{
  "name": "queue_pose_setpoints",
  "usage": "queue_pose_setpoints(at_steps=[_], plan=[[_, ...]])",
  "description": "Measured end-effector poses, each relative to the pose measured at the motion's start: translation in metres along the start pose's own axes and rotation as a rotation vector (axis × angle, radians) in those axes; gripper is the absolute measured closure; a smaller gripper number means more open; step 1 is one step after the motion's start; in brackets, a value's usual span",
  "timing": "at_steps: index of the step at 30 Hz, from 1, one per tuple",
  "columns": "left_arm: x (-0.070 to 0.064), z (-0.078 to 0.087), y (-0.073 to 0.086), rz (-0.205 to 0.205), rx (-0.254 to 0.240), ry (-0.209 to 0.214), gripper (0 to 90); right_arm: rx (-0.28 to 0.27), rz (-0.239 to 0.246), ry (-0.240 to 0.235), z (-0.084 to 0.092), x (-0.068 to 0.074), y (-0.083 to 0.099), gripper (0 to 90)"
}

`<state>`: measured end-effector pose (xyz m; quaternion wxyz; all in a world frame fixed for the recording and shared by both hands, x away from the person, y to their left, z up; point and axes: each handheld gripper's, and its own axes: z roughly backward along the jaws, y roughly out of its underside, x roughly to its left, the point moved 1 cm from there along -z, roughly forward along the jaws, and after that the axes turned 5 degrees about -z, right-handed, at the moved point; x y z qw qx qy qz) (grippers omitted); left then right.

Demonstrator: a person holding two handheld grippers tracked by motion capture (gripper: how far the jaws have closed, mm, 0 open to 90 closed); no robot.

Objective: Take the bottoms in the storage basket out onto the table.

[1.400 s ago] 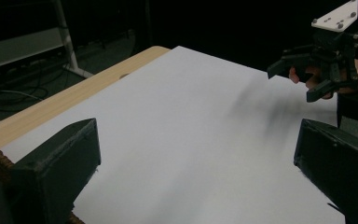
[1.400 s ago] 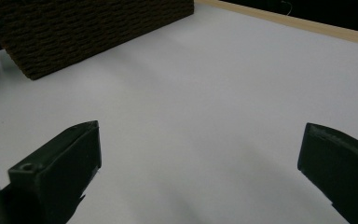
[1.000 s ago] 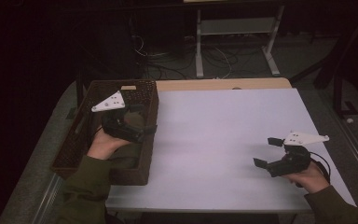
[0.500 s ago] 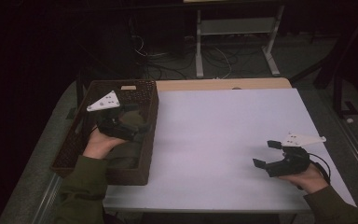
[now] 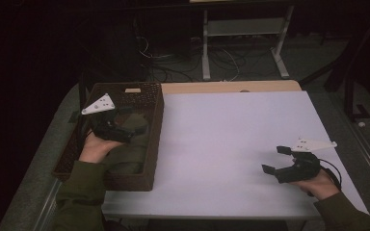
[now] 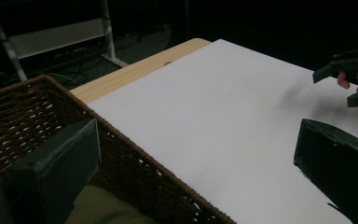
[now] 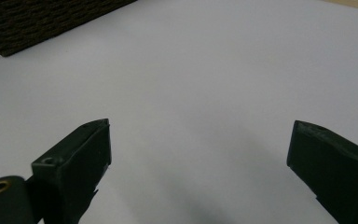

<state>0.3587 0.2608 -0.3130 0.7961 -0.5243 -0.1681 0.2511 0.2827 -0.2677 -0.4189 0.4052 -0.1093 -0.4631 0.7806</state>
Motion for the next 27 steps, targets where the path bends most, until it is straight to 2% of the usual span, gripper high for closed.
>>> queue_pose_setpoints(at_steps=[15, 27], plan=[[0.013, 0.009, 0.007, 0.014, 0.01, -0.042, 0.0, -0.007, -0.007, 0.01, 0.002, -0.002, 0.002, 6.5], [0.026, 0.023, 0.018, 0.039, 0.017, -0.089, 0.0, -0.005, 0.0, 0.016, 0.002, -0.001, 0.002, 6.7]])
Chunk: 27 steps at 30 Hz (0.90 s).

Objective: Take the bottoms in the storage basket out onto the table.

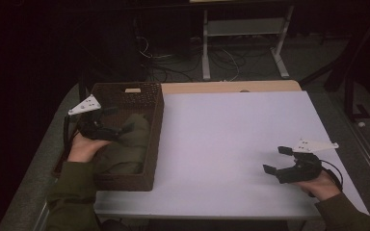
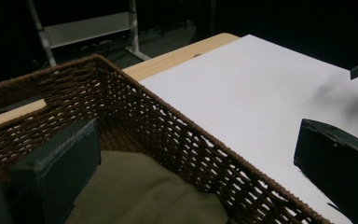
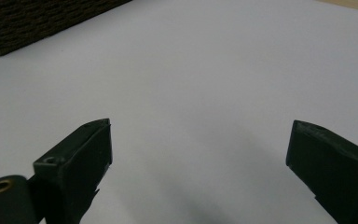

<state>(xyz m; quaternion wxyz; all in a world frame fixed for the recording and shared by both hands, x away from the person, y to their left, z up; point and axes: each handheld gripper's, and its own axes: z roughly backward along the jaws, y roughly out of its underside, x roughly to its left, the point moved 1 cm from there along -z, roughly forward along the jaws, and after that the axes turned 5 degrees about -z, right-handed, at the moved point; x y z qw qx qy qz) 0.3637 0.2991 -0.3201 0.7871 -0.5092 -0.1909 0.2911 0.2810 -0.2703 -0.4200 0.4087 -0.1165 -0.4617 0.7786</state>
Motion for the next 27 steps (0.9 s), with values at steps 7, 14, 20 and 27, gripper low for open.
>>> queue_pose_setpoints(at_steps=[7, 14, 20, 27], plan=[[0.006, 0.006, 0.005, 0.009, -0.001, -0.015, 0.0, -0.007, -0.001, 0.0, 0.0, 0.0, 0.0, 6.7], [0.01, 0.009, 0.009, 0.012, 0.007, -0.03, 0.0, -0.009, 0.005, 0.004, 0.0, -0.001, 0.001, 6.7], [0.016, 0.012, 0.015, 0.025, 0.016, -0.049, 0.0, -0.014, 0.008, 0.007, -0.001, -0.001, 0.001, 6.7], [0.019, 0.012, 0.021, 0.037, 0.031, -0.062, 0.0, -0.015, 0.01, 0.003, -0.001, -0.001, 0.001, 6.7]])
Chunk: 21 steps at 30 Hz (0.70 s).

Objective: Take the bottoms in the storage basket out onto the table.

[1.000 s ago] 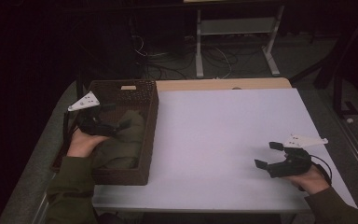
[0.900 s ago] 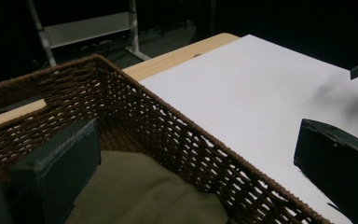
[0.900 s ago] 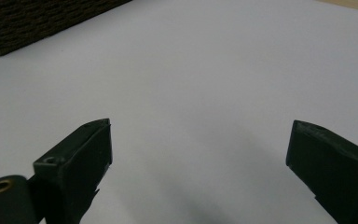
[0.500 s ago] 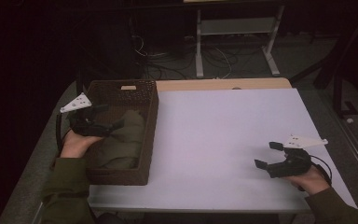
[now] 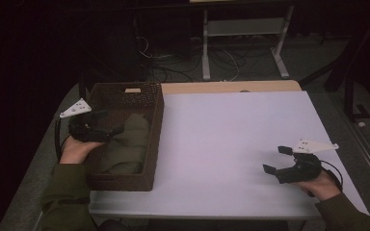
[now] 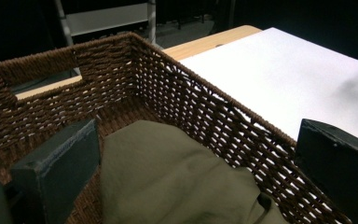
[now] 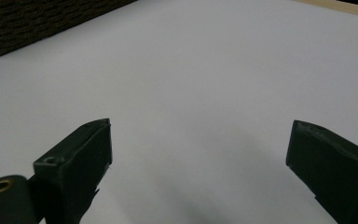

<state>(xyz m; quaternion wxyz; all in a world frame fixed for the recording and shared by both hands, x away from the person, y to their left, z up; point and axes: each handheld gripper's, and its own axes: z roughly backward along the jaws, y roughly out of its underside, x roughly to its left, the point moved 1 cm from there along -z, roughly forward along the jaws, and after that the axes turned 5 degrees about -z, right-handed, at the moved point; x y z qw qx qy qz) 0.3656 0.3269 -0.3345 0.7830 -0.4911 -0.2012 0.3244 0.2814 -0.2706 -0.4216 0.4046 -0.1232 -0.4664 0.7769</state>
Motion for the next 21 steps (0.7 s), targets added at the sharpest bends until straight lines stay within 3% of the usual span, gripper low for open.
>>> queue_pose_setpoints(at_steps=[21], plan=[[0.006, -0.008, 0.015, 0.038, 0.045, -0.027, 0.0, 0.007, 0.003, -0.003, -0.002, 0.001, 0.0, 6.7]])
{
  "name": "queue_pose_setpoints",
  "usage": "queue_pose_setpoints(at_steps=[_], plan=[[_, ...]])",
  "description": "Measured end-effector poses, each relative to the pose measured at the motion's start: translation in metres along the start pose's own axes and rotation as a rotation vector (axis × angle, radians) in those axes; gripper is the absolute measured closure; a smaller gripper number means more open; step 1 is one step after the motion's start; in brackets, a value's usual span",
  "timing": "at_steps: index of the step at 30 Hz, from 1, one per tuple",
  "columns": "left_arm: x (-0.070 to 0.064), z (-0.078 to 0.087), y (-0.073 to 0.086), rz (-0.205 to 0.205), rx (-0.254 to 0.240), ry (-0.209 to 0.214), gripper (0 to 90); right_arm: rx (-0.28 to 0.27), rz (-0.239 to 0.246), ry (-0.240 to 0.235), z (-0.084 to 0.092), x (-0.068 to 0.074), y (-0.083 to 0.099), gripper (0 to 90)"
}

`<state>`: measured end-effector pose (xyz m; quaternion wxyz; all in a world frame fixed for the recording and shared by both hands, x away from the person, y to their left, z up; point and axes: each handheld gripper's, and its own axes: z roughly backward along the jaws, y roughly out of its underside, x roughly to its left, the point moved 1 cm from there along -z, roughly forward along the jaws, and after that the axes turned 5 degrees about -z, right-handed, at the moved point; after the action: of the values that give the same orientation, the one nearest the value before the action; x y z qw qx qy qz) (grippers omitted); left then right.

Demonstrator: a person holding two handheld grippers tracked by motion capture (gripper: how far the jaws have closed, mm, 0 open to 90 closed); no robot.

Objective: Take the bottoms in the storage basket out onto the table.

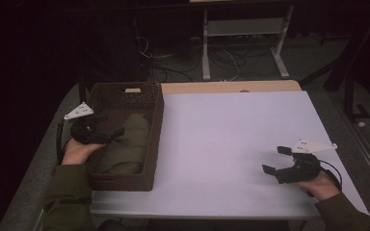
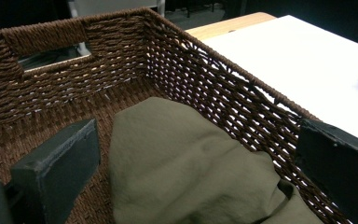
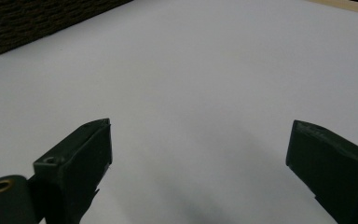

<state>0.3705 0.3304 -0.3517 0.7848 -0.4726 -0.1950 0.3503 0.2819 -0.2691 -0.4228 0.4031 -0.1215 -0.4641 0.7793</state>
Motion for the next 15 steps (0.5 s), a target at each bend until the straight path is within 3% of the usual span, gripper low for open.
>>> queue_pose_setpoints(at_steps=[15], plan=[[-0.0002, -0.0097, 0.0056, 0.022, 0.097, -0.029, 0.0, -0.001, -0.002, -0.002, -0.0003, 0.0, 0.0, 6.7]])
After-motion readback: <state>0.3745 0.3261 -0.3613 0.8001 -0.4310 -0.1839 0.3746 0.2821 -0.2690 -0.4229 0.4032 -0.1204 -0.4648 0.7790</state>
